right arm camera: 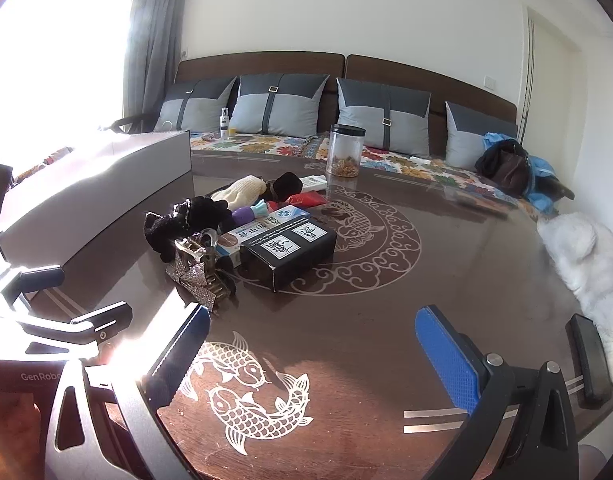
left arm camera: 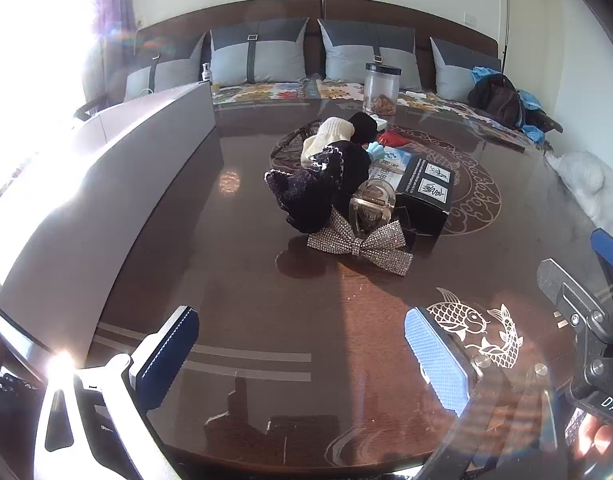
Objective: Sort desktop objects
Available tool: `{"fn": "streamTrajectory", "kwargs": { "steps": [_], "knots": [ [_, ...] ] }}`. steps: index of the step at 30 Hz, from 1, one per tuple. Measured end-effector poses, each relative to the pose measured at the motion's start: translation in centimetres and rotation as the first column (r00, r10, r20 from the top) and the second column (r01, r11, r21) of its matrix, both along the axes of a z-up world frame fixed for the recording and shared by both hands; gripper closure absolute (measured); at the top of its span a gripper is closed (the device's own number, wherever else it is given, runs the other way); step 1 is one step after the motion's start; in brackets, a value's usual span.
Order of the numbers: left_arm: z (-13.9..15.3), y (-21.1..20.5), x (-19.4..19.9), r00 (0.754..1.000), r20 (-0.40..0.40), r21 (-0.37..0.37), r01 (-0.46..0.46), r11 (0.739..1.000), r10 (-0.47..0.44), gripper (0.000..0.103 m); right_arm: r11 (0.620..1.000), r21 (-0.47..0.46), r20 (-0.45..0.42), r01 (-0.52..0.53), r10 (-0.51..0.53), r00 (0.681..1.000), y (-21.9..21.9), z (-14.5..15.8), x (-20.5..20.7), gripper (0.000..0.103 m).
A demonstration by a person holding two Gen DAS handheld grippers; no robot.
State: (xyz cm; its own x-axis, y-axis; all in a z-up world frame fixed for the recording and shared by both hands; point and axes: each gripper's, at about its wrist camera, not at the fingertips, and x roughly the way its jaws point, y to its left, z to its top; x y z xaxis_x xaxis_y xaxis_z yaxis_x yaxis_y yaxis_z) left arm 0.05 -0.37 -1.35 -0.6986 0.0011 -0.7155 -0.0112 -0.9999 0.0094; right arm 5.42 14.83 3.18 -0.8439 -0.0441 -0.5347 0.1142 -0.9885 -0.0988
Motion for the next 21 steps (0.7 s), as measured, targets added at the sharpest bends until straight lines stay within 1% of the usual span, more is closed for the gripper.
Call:
{"fn": "streamTrajectory", "kwargs": {
  "steps": [11,21],
  "knots": [
    [-1.7,0.0,-0.7,0.999,0.04,-0.052,-0.019,0.998,0.021,0.0,1.0,-0.01,0.01,-0.005,0.005,1.0,0.0,-0.3,-0.2,0.0],
    [-2.3,-0.3,-0.8,0.998,0.052,-0.063,-0.029,0.998,0.032,0.0,1.0,-0.012,0.023,-0.01,0.01,1.0,0.0,-0.6,-0.3,0.0]
  ]
}}
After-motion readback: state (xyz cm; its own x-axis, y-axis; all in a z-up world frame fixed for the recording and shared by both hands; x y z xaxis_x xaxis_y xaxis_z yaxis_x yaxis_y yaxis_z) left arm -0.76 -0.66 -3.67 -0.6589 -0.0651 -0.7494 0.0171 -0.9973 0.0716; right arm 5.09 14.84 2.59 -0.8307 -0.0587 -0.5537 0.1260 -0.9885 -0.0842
